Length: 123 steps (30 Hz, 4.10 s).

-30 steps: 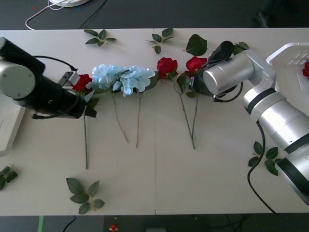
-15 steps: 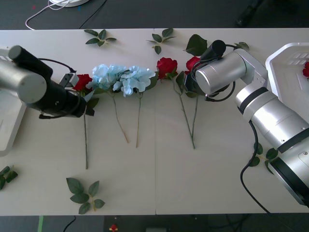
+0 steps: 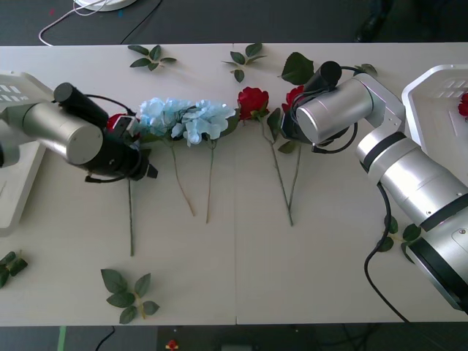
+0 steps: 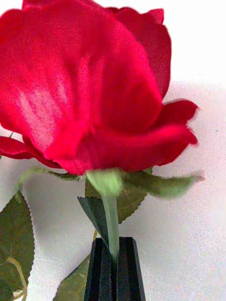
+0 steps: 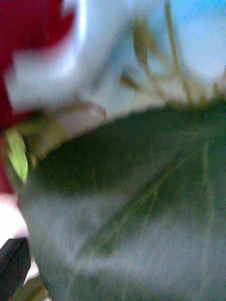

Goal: Place the red flowers into the right box and the blue flowers into the left box. If a person shows an open palm, hand one flower to the person first, then continue sorting.

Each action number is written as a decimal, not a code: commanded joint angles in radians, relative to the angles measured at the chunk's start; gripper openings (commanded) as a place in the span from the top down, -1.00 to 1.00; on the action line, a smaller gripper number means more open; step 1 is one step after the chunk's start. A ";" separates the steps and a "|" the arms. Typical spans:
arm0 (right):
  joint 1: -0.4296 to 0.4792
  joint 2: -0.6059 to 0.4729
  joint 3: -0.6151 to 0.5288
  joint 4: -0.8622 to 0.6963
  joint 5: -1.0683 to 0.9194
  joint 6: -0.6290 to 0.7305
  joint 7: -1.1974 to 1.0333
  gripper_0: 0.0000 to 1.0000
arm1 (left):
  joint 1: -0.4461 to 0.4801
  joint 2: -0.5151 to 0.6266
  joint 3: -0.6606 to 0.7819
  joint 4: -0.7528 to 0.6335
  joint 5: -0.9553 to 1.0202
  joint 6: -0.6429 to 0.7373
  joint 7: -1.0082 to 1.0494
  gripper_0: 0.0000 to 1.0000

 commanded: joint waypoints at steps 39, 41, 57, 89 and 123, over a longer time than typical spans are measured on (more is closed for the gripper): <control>0.219 -0.716 -0.283 -0.237 -0.086 0.073 0.552 1.00 | -0.146 0.066 0.442 0.009 -0.296 0.187 -0.027 1.00; 0.219 -0.722 -0.279 -0.185 -0.086 0.022 0.563 1.00 | -0.146 0.075 0.480 -0.011 -0.296 0.192 -0.027 1.00; 0.218 -0.722 -0.208 -0.039 -0.047 -0.217 0.569 -1.00 | -0.089 -0.063 0.870 -0.171 -0.342 0.156 -0.051 1.00; 0.578 -0.788 -0.538 -0.720 -0.630 -0.036 0.667 -1.00 | 0.458 -0.427 1.264 -0.895 0.044 0.181 -0.670 1.00; 0.551 -0.516 -0.421 -1.016 -1.549 -0.002 1.526 -1.00 | 0.389 -0.468 1.199 -0.878 0.142 0.181 -0.677 1.00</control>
